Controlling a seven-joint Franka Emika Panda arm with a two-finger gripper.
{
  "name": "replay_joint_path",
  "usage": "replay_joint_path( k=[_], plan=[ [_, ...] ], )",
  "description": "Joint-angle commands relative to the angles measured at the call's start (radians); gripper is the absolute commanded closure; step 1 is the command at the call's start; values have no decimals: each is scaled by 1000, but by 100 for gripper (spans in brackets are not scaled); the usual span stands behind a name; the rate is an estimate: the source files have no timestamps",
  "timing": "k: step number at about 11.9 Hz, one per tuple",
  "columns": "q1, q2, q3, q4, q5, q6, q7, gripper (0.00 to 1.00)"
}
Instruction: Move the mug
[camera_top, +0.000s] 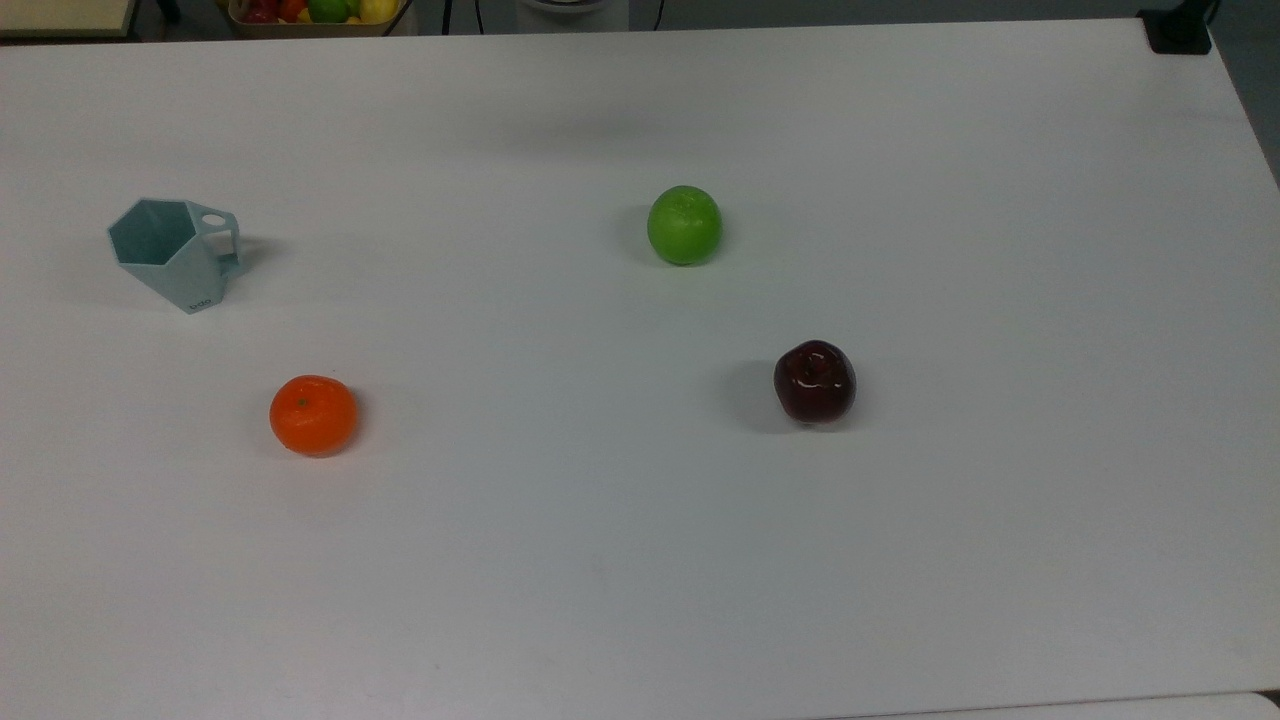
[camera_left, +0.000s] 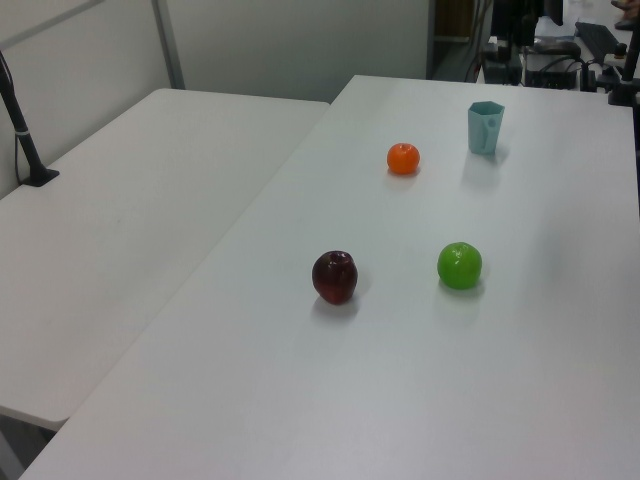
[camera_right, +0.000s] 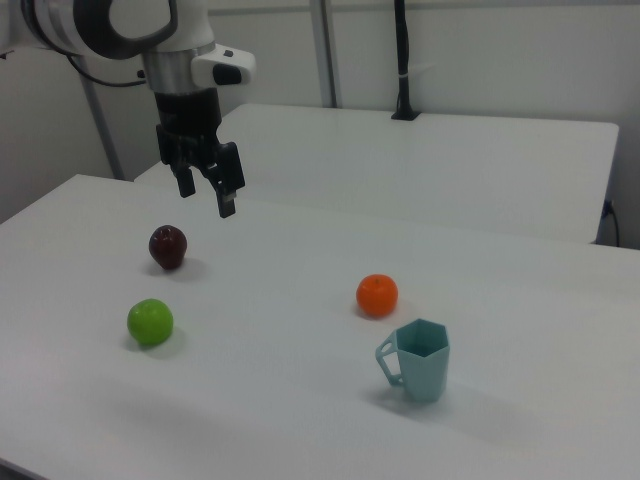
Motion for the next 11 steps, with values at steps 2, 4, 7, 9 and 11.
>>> replay_joint_path(
  k=[2, 4, 7, 9, 11],
  plan=[
    [-10, -9, -15, 10, -3, -9, 55, 0],
    [-30, -10, -18, 10, 51, -9, 55, 0],
    [-45, -7, -18, 13, 72, -1, 55, 0],
    [-59, -7, -17, 13, 80, 3, 55, 0],
    [-59, 0, -17, 13, 76, 9, 70, 0]
  ],
)
